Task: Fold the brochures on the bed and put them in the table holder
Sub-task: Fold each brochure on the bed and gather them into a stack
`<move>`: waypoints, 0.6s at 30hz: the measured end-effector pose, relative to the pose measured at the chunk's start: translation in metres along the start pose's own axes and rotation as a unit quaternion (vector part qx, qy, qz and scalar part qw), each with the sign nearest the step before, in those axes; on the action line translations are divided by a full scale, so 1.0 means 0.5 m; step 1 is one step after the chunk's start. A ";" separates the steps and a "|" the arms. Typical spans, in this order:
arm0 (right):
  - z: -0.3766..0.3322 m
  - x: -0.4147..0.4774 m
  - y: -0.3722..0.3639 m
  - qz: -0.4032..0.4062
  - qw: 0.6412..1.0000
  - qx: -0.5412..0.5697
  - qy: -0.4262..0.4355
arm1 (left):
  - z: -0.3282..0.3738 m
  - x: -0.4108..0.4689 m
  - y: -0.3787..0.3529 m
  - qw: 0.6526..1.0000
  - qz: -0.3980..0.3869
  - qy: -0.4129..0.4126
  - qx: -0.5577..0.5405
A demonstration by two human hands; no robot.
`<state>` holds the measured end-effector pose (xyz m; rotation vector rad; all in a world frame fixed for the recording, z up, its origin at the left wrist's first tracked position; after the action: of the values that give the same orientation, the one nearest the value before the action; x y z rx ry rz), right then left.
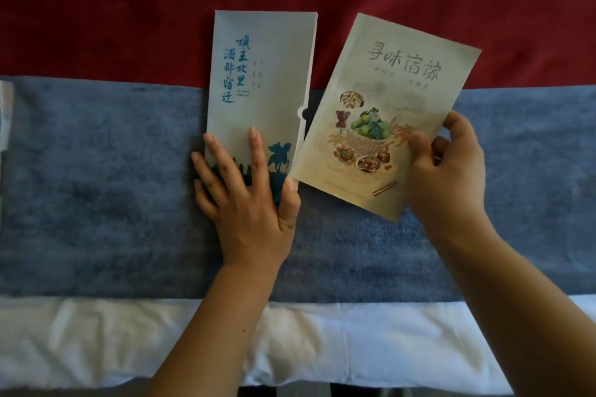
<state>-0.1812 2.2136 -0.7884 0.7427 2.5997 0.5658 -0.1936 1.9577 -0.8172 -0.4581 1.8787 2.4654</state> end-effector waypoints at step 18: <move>-0.018 -0.019 -0.042 -0.082 0.995 -0.034 0.032 | 0.002 0.001 0.004 0.999 -0.020 0.016 0.039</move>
<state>-0.1865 2.1894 -0.7885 0.4900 2.6541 0.6335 -0.1948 1.9581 -0.8152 -0.5307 1.9499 2.3642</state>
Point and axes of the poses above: each hand's wrist, its own x-axis towards the middle knuckle, its own y-axis out of the back of the hand, z = x × y, the point moved 6 cm from there along x, towards the middle knuckle, and after that the axes turned 10 degrees about y, right-handed, at the moved point
